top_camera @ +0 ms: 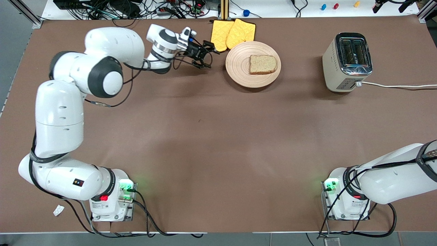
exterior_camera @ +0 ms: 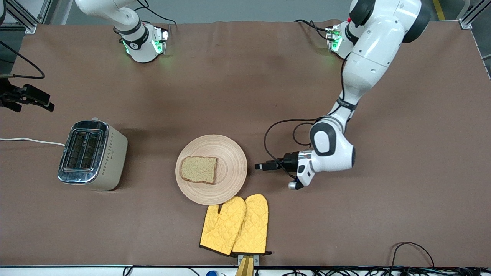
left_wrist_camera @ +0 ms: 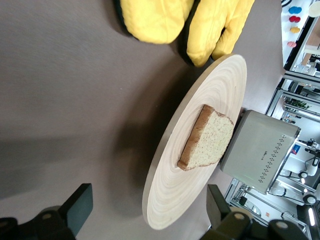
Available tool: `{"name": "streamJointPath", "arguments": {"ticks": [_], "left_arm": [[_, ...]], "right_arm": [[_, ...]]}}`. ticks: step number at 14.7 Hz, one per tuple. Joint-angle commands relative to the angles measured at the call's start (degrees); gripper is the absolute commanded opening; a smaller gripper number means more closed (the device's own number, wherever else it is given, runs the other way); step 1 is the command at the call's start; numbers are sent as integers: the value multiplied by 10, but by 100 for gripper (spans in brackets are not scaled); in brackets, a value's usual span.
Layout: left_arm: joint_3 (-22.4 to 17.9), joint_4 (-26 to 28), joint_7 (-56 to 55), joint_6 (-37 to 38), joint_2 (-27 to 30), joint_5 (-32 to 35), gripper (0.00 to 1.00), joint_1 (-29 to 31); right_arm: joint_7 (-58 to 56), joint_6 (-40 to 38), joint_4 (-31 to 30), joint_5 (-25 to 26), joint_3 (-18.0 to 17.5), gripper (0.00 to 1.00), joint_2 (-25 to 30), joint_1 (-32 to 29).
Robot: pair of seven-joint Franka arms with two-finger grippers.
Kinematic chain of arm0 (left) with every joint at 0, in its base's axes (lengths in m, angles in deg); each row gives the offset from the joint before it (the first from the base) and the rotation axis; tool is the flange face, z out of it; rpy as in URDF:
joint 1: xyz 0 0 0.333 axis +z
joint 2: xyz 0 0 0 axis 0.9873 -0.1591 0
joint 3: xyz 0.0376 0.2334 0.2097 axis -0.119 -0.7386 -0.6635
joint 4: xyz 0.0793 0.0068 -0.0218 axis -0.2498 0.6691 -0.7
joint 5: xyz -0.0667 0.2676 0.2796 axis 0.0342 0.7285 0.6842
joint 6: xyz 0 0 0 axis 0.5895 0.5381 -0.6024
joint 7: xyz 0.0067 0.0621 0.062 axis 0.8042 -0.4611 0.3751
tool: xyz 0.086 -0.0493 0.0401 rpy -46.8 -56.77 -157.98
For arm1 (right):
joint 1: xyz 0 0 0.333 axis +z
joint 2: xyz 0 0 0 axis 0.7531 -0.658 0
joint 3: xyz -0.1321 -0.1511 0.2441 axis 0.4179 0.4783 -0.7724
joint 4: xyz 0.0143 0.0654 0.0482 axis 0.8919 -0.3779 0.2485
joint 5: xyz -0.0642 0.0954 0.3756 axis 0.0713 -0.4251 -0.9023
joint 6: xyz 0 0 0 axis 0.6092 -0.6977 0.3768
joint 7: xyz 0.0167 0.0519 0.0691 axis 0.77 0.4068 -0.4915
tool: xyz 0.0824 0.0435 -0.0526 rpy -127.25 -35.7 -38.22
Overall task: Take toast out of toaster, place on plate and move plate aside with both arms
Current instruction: 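Withdraw the right gripper while the left gripper reaches the plate rim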
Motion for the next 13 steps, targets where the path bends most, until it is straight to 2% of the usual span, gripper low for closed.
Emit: {"name": "streamJointPath", "arguments": {"ticks": [1,4,5,6,8,9,10,11,12,13], "left_arm": [[-1,-50,8,-24,-31,-11,100,-25],[1,-63,37,-46,-46,-13,100,-43],[1,-65,42,-48,-49,-19,100,-48],[1,-66,46,-55,-51,-24,100,-56],[1,-66,59,-74,-54,-36,99,-69],[1,-70,65,-76,-57,-38,98,-73],[1,-72,67,-77,-57,-39,95,-74],[1,-73,71,-77,-60,-39,91,-77],[1,-73,84,-78,-61,-39,81,-77],[0,-73,105,-78,-63,-38,61,-77]], "right_arm": [[20,6,-4,17,-6,100,6,13],[32,11,-4,26,-8,100,6,14],[32,11,-4,25,-21,100,5,2],[32,11,-4,25,-61,100,5,-42],[34,11,0,24,-172,100,6,-148],[40,11,0,19,-202,100,6,-181],[41,10,0,18,-215,100,5,-197],[41,8,0,17,-218,100,5,-202],[41,7,1,17,-220,100,6,-209],[40,6,0,16,-232,100,6,-219]]}}
